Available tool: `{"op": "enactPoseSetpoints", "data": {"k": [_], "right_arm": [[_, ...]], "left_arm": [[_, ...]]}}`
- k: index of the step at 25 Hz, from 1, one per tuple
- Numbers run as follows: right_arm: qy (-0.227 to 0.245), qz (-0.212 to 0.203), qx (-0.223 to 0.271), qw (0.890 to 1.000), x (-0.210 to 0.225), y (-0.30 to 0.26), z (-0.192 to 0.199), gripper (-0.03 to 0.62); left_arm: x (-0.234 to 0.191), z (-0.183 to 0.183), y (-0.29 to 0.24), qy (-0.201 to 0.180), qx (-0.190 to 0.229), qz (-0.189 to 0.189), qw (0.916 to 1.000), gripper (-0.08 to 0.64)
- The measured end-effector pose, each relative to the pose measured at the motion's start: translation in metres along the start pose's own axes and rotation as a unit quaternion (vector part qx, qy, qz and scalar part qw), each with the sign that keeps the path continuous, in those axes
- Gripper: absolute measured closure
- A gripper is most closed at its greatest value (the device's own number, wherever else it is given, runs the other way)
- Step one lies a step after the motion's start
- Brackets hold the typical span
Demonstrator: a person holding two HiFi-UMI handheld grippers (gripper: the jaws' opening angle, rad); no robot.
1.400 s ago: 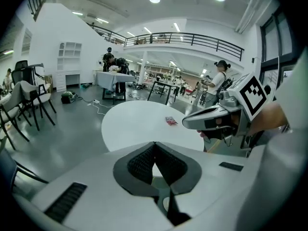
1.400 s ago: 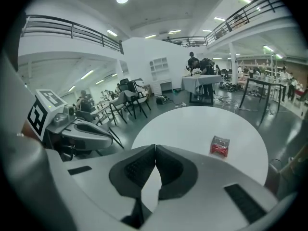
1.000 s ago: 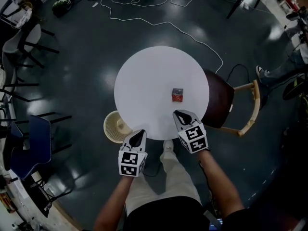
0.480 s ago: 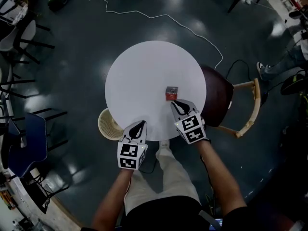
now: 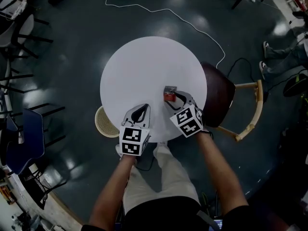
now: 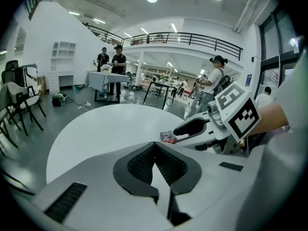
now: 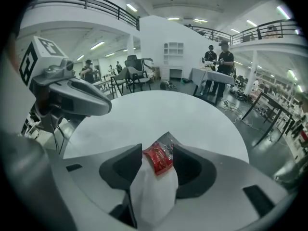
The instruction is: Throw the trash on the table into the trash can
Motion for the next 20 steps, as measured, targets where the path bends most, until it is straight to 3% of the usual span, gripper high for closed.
{"op": "enactPoseSetpoints", "data": {"k": [5,12,20], "right_arm": [[0.01,-0.004,-0.01,1.0,0.007,-0.014,0.003,0.402],[0.012,-0.002,-0.005,1.0,0.009,-0.021,0.003,0.403],[0.019,0.002,-0.012,1.0,0.009,-0.023,0.004,0.474]], "left_arm": [[0.0,0.0,-0.024,-0.022,-0.008,0.009,0.9997,0.545],[0.002,0.01,-0.035,-0.013,-0.02,0.016,0.9996,0.545],[-0.001,0.011,-0.035,0.002,-0.019,0.018,0.9996,0.545]]}}
Point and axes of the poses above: the fingertips, and each gripper's own axes: y backward along the fingers, x to its right, z out of its underside, the point moved 1 cm from there along y, backward along the fingers, and after that the axes turned 12 degrees about -y, right-handed, at the moved point
